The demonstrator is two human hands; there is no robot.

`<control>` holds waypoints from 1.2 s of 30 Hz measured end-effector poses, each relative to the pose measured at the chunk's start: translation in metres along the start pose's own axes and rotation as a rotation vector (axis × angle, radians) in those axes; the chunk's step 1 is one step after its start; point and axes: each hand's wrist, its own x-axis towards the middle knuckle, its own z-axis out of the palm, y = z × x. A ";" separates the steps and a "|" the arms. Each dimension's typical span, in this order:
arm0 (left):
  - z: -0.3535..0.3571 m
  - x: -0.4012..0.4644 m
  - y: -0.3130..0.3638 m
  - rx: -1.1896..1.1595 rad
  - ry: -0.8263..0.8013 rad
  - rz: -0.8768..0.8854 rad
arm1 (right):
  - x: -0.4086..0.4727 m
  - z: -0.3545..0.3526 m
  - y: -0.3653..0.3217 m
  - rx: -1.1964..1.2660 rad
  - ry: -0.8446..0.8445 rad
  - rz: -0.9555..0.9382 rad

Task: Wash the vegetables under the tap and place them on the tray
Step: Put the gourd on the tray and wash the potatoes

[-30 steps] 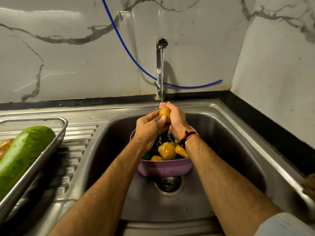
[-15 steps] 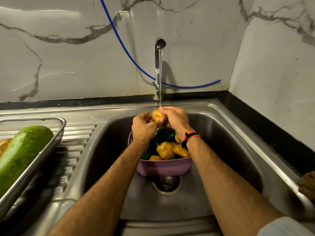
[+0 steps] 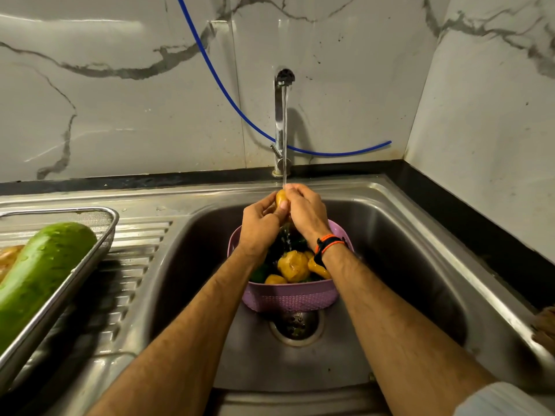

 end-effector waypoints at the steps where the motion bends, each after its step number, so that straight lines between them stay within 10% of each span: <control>1: 0.001 0.000 0.001 -0.036 0.001 -0.016 | 0.001 0.002 0.000 0.029 0.000 0.008; 14: 0.010 -0.001 0.005 -0.324 0.228 -0.118 | -0.009 0.026 -0.011 0.079 0.043 -0.017; 30: 0.005 -0.014 0.020 -0.505 0.049 -0.233 | -0.001 0.012 -0.015 0.284 -0.008 0.134; 36: 0.014 -0.016 0.021 -0.460 0.127 -0.238 | -0.002 0.021 -0.010 0.019 0.093 0.078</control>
